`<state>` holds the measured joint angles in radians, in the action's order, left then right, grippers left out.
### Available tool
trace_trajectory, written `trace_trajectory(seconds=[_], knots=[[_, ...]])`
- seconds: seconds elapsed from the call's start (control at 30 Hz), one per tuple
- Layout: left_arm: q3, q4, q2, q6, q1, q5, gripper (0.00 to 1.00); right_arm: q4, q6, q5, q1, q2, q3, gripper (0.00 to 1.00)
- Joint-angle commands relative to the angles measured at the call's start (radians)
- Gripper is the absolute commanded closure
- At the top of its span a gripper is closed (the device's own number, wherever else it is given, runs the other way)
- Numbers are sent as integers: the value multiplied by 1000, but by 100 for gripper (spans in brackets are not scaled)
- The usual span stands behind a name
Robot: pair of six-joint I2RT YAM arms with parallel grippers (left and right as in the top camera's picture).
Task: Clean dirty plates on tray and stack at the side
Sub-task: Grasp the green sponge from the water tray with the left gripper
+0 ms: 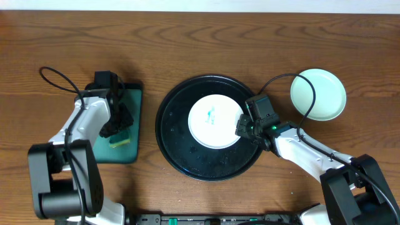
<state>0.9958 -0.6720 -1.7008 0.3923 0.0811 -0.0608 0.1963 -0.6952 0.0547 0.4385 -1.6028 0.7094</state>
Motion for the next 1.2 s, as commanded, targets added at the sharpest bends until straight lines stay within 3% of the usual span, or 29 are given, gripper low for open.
trace_trajectory(seconds=[0.0,0.5,0.63,0.9,1.1,1.13,1.17], knots=[[-8,-9,58,6,-1,-61,54,5,16,18,-6,-10,-1,99],[-64,69,36,16,30,-64,53,10,17,19,-6,-10,-1,99],[-75,87,28,16,51,-62,61,10,21,34,-6,-10,-1,99],[-76,114,-13,-4,52,-19,64,10,20,53,-6,-10,-1,99],[-76,148,-44,-45,52,54,81,12,20,59,-6,-10,-1,99],[-76,148,-44,-44,52,54,91,13,20,59,-6,-10,-1,99],[-76,147,-43,-45,52,54,93,14,20,59,-6,-10,-1,99]])
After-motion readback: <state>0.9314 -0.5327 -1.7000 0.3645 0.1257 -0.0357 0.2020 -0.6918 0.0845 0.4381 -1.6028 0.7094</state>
